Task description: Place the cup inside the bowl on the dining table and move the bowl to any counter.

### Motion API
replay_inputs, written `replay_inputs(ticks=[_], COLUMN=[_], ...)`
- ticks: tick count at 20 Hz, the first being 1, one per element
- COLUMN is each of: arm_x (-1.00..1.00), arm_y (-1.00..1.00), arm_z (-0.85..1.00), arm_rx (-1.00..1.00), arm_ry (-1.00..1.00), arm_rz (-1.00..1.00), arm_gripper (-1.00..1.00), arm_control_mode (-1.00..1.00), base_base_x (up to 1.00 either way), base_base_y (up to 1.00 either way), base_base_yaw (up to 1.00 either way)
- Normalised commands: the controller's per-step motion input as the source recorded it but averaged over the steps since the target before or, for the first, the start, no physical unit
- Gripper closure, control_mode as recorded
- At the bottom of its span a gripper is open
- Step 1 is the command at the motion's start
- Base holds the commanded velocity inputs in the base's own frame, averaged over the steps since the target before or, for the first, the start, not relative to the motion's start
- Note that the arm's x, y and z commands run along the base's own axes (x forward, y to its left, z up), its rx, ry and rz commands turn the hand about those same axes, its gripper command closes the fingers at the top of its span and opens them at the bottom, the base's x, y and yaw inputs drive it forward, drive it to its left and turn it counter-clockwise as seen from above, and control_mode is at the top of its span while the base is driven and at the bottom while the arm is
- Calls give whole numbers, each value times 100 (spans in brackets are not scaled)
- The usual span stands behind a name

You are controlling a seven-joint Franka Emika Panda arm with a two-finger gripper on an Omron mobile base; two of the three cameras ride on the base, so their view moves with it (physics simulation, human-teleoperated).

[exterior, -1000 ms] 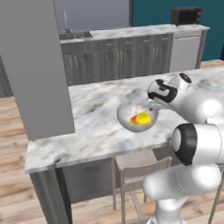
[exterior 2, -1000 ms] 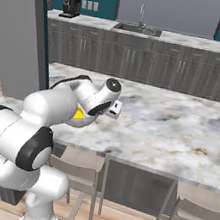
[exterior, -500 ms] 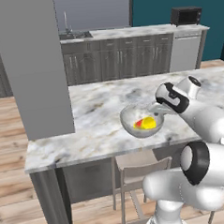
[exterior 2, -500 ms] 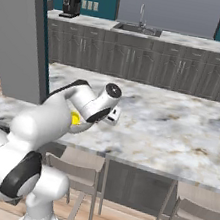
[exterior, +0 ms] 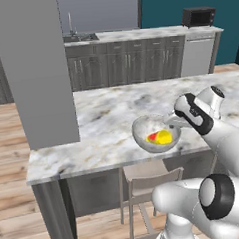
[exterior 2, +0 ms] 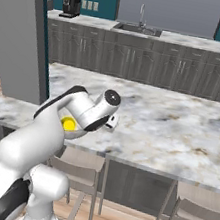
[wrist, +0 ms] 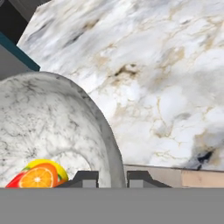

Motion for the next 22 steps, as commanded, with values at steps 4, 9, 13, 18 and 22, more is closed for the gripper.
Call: replay_inputs(ticks=[4,9,13,18,22], arm_x=[-27,-20,-1,0,0], arm_y=[0,-1,0,0,0], arm_z=[1,2,0,0,0], arm_rx=[0,0,0,0,0], arm_ry=[0,0,0,0,0], arm_rz=[0,0,0,0,0], arm_gripper=[100,100,100,100,100], arm_control_mode=[-100,-100,-100,-100,-100], base_base_x=[0,0,0,0,0], base_base_y=[0,0,0,0,0], base_base_yaw=[0,0,0,0,0])
